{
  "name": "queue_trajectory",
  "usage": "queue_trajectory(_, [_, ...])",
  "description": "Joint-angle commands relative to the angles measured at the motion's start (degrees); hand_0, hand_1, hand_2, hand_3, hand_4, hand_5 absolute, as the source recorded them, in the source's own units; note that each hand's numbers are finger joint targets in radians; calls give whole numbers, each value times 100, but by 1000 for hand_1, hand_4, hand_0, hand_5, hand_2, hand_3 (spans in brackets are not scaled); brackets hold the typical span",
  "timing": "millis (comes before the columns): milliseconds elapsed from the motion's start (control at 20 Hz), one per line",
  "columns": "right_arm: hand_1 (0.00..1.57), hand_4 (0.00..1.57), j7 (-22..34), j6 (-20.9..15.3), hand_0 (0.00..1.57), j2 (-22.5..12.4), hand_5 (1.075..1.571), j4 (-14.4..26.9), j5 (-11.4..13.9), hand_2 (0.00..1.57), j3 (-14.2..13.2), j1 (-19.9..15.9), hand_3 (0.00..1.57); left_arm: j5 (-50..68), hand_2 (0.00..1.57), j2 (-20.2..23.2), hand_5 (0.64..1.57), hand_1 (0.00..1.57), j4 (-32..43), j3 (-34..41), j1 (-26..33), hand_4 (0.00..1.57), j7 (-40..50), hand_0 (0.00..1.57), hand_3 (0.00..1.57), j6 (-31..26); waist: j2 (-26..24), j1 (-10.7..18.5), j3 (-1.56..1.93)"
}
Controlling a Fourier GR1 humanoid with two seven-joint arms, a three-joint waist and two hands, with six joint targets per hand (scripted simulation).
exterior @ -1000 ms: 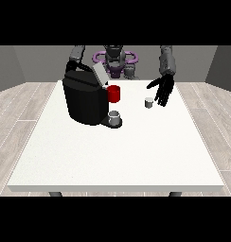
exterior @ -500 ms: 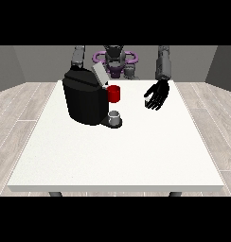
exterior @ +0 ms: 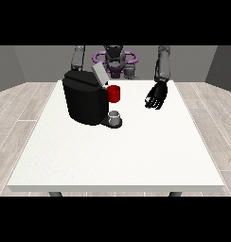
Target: Insert the coffee pod into the coffee machine and close the lid
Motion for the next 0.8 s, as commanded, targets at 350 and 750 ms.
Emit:
queue_trajectory(350, [0,0,-166,97,0,-90,1571,390,-153,0,-117,40,0,-510,1050,82,1571,909,916,96,-392,411,-376,909,956,-257,-166,-25,-2])
queue_trajectory(750, [0,0,-43,-515,0,-21,1571,1061,156,0,-327,72,0,-96,1423,-476,1571,1433,419,203,-580,489,-631,1433,1352,-682,-706,481,2])
